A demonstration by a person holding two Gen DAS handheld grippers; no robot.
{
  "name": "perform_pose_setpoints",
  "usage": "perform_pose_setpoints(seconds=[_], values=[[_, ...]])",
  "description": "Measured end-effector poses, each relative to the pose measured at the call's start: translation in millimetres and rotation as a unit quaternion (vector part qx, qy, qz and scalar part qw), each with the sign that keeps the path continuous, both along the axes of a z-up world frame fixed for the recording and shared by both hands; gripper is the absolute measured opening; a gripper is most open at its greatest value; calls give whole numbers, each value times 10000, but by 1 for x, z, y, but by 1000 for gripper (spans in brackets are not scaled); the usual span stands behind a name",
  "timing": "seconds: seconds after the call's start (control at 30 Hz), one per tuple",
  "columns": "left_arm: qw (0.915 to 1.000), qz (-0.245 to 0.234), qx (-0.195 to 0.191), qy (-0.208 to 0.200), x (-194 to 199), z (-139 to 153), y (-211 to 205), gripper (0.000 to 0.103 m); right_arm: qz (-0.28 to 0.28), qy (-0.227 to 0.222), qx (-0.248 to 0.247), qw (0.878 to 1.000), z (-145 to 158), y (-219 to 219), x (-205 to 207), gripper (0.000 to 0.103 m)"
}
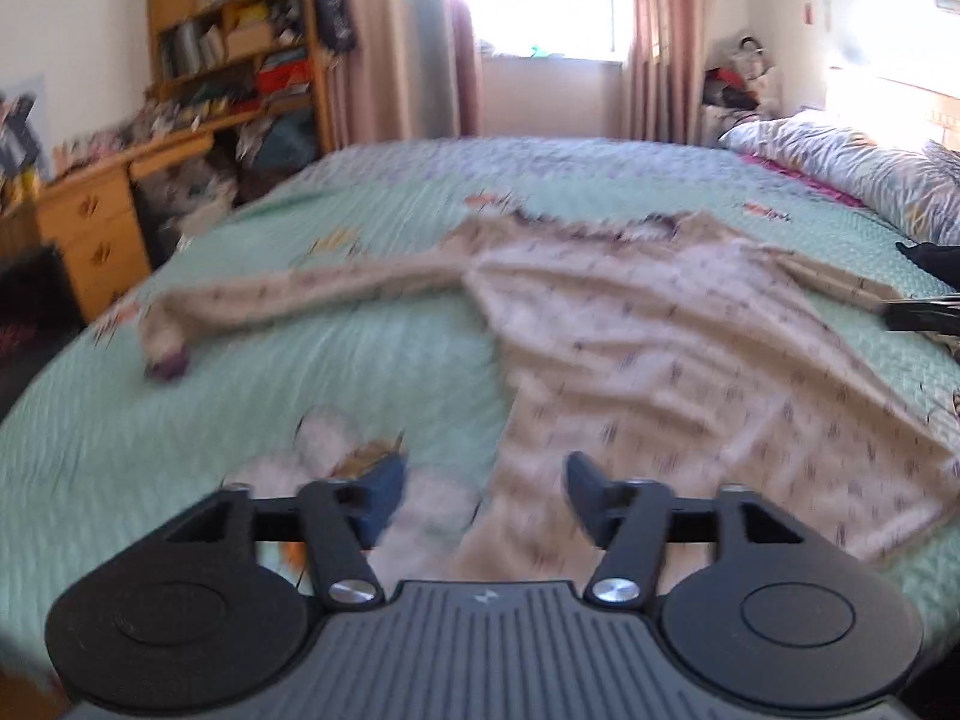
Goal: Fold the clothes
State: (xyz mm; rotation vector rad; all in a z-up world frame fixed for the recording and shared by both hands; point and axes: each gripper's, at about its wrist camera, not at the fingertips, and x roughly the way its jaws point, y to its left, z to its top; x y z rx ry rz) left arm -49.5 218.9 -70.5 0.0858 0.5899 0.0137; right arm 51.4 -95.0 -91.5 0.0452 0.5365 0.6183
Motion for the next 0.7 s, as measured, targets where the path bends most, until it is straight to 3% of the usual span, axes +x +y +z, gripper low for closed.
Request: perform_pose_setpoints(seconds=[0.07, 0.13, 0.17, 0.23, 0.27, 0.33, 0.5, 0.67, 0.7], values=[[9999, -59, 78, -61, 25, 1, -7, 88, -43, 349, -49, 9994, -22, 28, 29, 26], [9998, -171, 52, 25, 47, -4, -11, 89, 454, 961, -304, 9939, -60, 66, 24, 28], [9997, -228, 39, 68, 58, -6, -13, 89, 842, 987, -437, 9906, -76, 86, 3, 35], [9983, -504, -38, 278, 72, -26, -14, 91, 1057, 941, -555, 9884, -82, 98, -7, 38], [9976, -456, 101, 518, 77, -42, -14, 91, 1100, 907, -597, 9880, -81, 102, -8, 32], [9933, -297, 436, 1030, 87, -73, -14, 83, 1186, 839, -681, 9870, -80, 108, -9, 39], [9943, 77, 144, 1053, 48, -86, 22, 94, 1399, 669, -891, 9839, -78, 125, -13, 39], [9922, 436, 282, 1133, 21, -79, 39, 96, 1611, 498, -1100, 9795, -76, 142, -17, 41], [9916, 523, 287, 1150, 15, -77, 44, 96, 1653, 463, -1141, 9785, -75, 145, -17, 52]])
